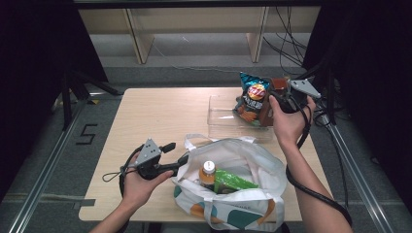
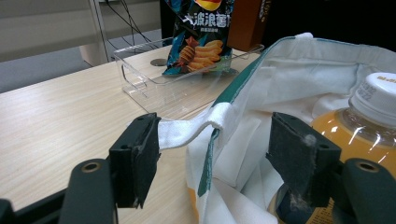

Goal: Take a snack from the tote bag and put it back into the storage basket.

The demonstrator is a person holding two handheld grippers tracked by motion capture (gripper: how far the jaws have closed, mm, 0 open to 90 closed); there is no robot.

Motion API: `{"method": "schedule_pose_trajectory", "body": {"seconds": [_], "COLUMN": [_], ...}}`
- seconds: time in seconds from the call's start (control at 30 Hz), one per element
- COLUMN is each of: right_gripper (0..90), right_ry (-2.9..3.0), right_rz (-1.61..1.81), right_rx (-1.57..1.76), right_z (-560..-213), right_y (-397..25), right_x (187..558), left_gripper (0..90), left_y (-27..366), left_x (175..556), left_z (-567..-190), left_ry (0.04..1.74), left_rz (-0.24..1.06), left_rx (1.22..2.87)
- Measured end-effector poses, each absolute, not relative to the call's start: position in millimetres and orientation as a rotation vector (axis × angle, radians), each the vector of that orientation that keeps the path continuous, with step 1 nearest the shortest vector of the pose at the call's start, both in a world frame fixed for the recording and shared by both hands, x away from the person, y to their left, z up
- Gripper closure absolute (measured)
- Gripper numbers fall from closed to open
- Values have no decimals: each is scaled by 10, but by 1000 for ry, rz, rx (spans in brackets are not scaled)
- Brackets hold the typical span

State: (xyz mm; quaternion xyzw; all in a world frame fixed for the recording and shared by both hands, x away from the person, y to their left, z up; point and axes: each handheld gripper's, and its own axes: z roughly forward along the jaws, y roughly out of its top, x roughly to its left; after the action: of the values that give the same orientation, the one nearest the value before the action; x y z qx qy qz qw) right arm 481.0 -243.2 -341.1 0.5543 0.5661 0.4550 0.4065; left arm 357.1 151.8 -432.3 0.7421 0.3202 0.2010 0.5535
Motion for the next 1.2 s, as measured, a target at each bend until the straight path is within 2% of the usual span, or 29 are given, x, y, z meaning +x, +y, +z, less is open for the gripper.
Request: {"method": "schedule_pose_trajectory", "body": {"seconds": [1.2], "right_gripper": [390], "right_ry": [1449], "right_rz": [1117], "right_rx": [1431], "right_z": [-3562], "right_y": [-2469], "right_x": [4892], "left_gripper": [332], "left_y": [1522], "left_x": [3569], "left_z": [-4320], "left_ry": [759], "left_rz": [478], "left_rx": [1750]}}
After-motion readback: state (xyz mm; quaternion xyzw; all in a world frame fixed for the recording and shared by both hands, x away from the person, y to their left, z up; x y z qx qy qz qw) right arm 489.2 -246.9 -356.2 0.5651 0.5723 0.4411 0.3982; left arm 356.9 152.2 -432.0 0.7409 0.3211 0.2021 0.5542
